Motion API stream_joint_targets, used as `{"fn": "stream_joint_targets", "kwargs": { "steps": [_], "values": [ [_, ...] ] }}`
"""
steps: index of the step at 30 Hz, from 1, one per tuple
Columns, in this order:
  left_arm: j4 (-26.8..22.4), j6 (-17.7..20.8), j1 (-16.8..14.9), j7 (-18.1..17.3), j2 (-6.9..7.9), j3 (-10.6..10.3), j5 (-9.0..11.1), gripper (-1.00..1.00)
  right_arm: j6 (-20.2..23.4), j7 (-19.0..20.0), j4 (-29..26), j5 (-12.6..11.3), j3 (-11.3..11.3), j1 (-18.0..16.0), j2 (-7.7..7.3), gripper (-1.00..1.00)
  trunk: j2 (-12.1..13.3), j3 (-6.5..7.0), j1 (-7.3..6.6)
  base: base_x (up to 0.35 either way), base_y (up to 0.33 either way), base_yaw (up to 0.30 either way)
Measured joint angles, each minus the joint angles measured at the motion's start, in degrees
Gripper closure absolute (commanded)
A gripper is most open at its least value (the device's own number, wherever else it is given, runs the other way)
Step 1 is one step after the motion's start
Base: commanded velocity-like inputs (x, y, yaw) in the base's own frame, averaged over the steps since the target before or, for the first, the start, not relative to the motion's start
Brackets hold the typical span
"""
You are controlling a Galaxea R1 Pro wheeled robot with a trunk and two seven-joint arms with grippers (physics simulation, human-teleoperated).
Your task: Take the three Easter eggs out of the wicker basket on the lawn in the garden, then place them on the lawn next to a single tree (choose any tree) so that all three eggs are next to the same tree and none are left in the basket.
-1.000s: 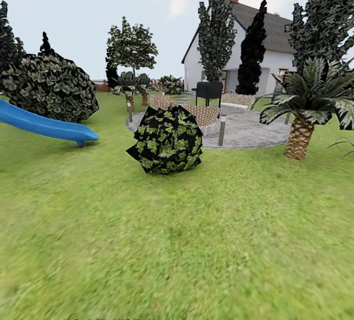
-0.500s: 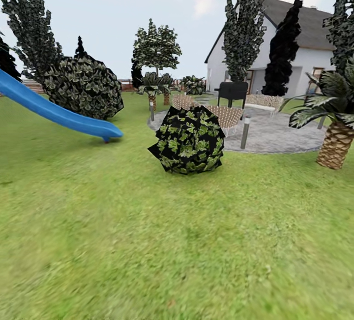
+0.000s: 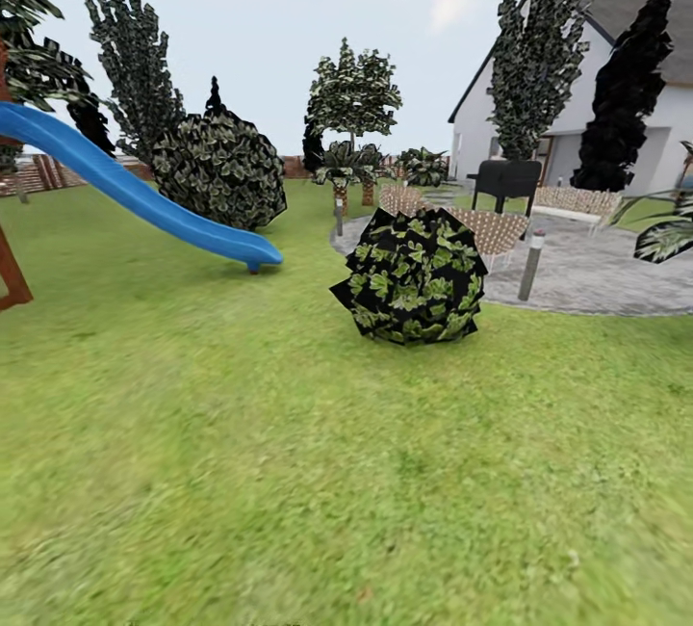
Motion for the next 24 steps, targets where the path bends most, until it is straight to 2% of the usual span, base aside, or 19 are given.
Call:
{"fn": "stream_joint_targets", "kwargs": {
  "steps": [24],
  "values": [
    [0.0,0.0,0.0,0.0,0.0,-0.01,0.0,-1.0,0.0,0.0,-0.01,0.0,0.0,0.0,0.0,-1.0,0.0,0.0,0.0,0.0,0.0,0.295]
  ]
}}
